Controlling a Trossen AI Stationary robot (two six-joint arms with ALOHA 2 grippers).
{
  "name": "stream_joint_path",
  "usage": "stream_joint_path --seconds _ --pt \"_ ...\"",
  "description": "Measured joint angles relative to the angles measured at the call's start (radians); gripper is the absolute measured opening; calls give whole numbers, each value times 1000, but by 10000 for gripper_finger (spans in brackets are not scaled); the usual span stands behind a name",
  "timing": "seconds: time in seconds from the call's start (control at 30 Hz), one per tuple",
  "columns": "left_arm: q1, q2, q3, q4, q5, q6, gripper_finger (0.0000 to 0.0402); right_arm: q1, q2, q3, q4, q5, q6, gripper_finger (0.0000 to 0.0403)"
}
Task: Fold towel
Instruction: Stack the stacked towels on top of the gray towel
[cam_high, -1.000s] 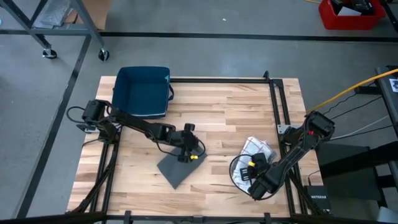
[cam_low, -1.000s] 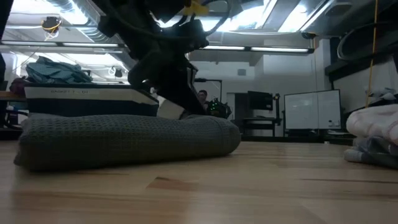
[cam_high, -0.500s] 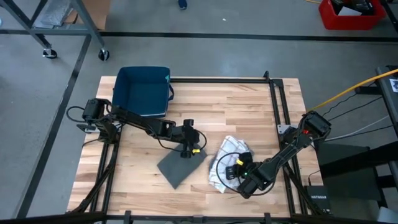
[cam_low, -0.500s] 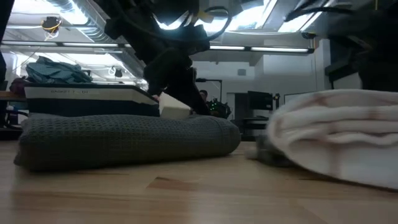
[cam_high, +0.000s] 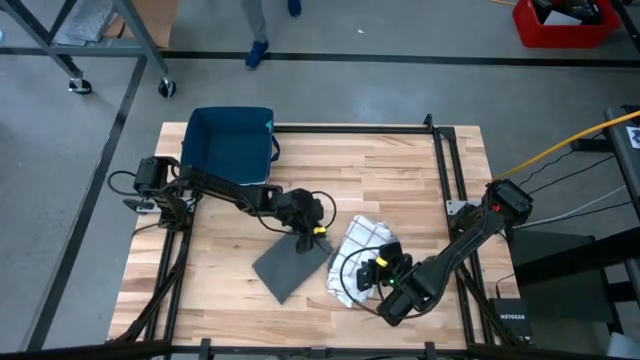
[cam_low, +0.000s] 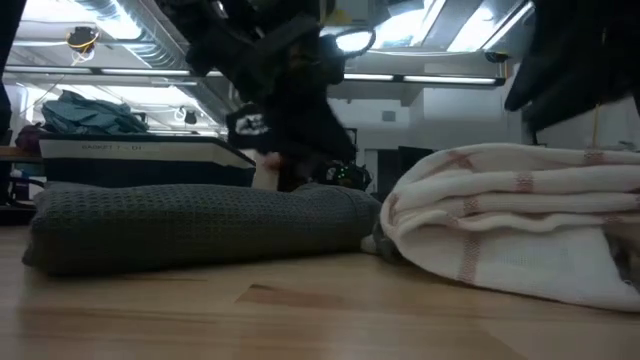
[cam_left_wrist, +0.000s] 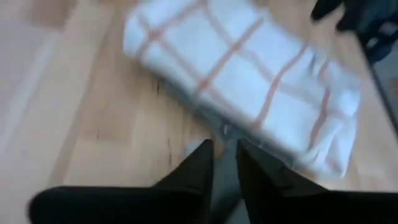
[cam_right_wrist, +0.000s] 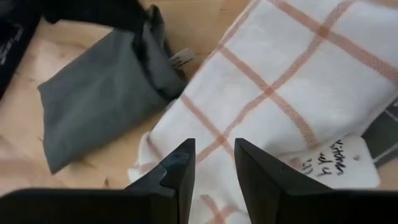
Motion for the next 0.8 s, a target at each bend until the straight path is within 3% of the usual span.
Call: stream_joint_path --seconds 0.17,0.33,0.47,0.8 --pt "0 23 1 196 2 -1 119 0 0 87 -103 -27 -24 115" --pt "-2 75 1 284 2 -106 160 0 -1 134 -160 -36 -24 115" --pt "-2 94 0 305 4 -146 169 0 -1 138 -160 -91 -24 115" --pt "0 162 45 308 6 -146 170 0 -2 138 -255 -380 -22 115"
